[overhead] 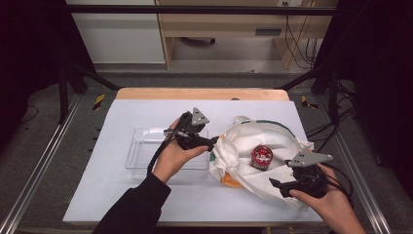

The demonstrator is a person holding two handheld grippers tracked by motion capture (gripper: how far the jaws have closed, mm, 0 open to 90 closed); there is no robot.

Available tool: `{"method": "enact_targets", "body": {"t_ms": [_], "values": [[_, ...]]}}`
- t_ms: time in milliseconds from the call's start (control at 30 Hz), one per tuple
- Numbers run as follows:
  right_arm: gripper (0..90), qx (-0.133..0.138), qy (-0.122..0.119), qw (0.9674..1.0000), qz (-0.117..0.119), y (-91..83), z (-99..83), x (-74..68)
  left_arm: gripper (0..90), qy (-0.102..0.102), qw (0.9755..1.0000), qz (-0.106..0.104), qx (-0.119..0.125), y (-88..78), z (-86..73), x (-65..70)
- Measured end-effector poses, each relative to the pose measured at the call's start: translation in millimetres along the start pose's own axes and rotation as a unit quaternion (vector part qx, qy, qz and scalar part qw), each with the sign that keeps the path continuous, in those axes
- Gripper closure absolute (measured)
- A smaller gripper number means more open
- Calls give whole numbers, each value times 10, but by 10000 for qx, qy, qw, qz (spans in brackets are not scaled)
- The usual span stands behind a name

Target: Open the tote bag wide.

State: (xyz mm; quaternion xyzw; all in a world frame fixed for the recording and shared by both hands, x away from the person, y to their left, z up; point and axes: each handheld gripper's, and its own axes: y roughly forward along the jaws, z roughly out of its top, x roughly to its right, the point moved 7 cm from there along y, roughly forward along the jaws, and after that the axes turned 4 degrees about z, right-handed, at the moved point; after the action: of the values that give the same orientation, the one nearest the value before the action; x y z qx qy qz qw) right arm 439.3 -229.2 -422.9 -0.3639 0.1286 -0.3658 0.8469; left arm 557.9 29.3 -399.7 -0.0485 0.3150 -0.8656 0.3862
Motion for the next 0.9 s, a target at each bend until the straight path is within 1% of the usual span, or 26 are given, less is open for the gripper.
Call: {"method": "enact_targets", "body": {"t_ms": [33, 100, 167, 233, 333, 400, 433, 533, 567, 600, 633, 733, 767, 833, 900], "values": [[207, -37, 19, 10000, -32, 11, 20, 16, 170, 1, 10000, 5, 27, -33, -26, -19], [205, -84, 25, 9999, -66, 20, 39, 37, 165, -65, 9999, -29, 71, -89, -89, -39], [202, -159, 13, 9998, -122, 35, 83, 71, 150, -12, 10000, 4, 41, -134, -164, -56], [193, -234, 16, 9997, -119, 77, 146, 111, 141, 30, 10000, 41, 27, -186, -236, -75], [188, -275, 64, 9996, -77, 115, 179, 136, 129, 34, 9999, 69, 81, -278, -321, -97], [173, -307, 90, 9994, -95, 169, 210, 169, 124, 59, 9999, 104, 108, -335, -376, -115], [168, -370, 109, 9992, -87, 200, 226, 190, 116, 54, 9999, 108, 101, -358, -404, -123], [148, -388, 128, 9991, -69, 240, 244, 212, 114, 52, 9999, 127, 88, -416, -483, -150], [141, -399, 146, 9991, -81, 256, 251, 220, 114, -4, 9998, 115, 139, -435, -499, -152], [138, -434, 142, 9989, -121, 280, 261, 238, 114, 11, 9998, 107, 138, -459, -520, -166], [138, -434, 142, 9989, -121, 280, 261, 238, 114, -28, 9998, 126, 177, -474, -536, -176], [142, -402, 151, 9988, -223, 290, 284, 264, 112, -45, 9997, 183, 152, -506, -603, -227], [141, -384, 151, 9988, -247, 295, 289, 277, 111, -110, 9996, 169, 187, -505, -614, -232], [139, -394, 145, 9987, -271, 296, 289, 287, 111, -170, 9995, 183, 180, -507, -650, -255], [128, -379, 209, 9987, -267, 299, 298, 306, 109, -86, 9996, 261, 67, -501, -682, -284]]}}
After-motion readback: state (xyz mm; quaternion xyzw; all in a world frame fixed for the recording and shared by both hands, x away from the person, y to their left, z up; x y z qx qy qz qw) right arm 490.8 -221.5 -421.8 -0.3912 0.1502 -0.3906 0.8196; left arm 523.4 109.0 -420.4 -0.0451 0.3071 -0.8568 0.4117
